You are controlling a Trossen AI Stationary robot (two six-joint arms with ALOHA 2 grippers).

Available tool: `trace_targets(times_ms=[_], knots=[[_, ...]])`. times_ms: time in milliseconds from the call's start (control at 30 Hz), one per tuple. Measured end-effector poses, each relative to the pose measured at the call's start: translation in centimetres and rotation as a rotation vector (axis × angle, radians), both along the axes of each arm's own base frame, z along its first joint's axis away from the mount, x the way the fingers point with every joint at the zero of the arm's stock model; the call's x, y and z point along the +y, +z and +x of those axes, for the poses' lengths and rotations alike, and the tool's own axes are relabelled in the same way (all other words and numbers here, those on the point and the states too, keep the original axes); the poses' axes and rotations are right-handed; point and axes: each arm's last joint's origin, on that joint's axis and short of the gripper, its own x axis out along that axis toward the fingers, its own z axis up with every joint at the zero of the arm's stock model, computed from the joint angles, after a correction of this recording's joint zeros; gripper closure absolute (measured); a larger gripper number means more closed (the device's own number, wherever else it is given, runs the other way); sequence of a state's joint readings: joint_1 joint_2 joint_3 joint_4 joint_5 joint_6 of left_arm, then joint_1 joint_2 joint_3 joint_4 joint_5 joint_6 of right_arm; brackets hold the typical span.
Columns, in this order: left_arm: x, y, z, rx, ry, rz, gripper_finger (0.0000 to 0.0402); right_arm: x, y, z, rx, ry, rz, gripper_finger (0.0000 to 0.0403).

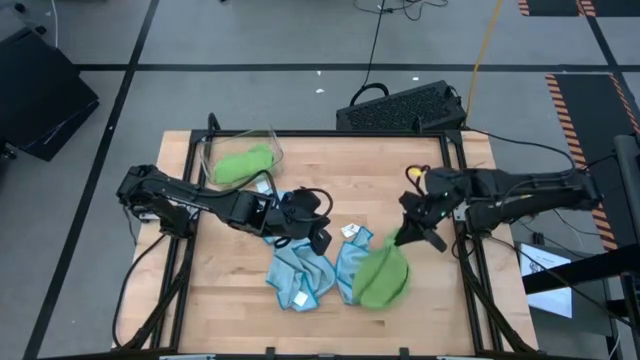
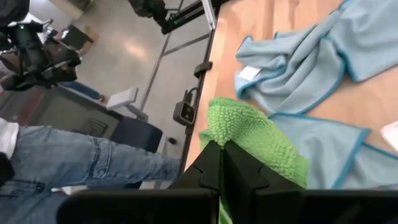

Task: Fold microfiber towels
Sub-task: Fold the green microfiber cloth

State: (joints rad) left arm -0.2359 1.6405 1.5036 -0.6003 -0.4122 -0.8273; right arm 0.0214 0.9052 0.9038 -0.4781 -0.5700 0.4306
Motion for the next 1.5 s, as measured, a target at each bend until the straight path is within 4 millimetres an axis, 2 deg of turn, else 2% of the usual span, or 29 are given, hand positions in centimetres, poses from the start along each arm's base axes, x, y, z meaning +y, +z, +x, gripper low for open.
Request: trace_targets(times_ms=[167,367,533,867,1133,1500], knots=[[0.0,0.0,0.0,0.002,-0.014,0.015,0.0371,-1.0,2.2,-0.5,-0.014,-0.036,-0.04,0.0401],[-0.1,0.3,0.2,-0.031,-0.009,0.002,0.0371,-2.6,4.0,-1.1,-0.004,-0.233,-0.191,0.0401],[-0.1,0.6,0.5,-0.076,-0.008,-0.009,0.0371,-3.9,5.6,-1.0,-0.011,-0.311,-0.229,0.0401],[-0.2,1.3,1.0,-0.172,-0.007,-0.034,0.0371,-5.3,8.6,-0.5,0.023,-0.282,-0.356,0.0401],[-0.3,1.6,1.1,-0.205,-0.008,-0.042,0.0371,-6.5,8.6,0.2,0.038,-0.322,-0.37,0.0401],[-0.3,1.6,1.1,-0.205,-0.008,-0.042,0.0371,-7.5,8.5,0.1,0.064,-0.408,-0.399,0.0401]])
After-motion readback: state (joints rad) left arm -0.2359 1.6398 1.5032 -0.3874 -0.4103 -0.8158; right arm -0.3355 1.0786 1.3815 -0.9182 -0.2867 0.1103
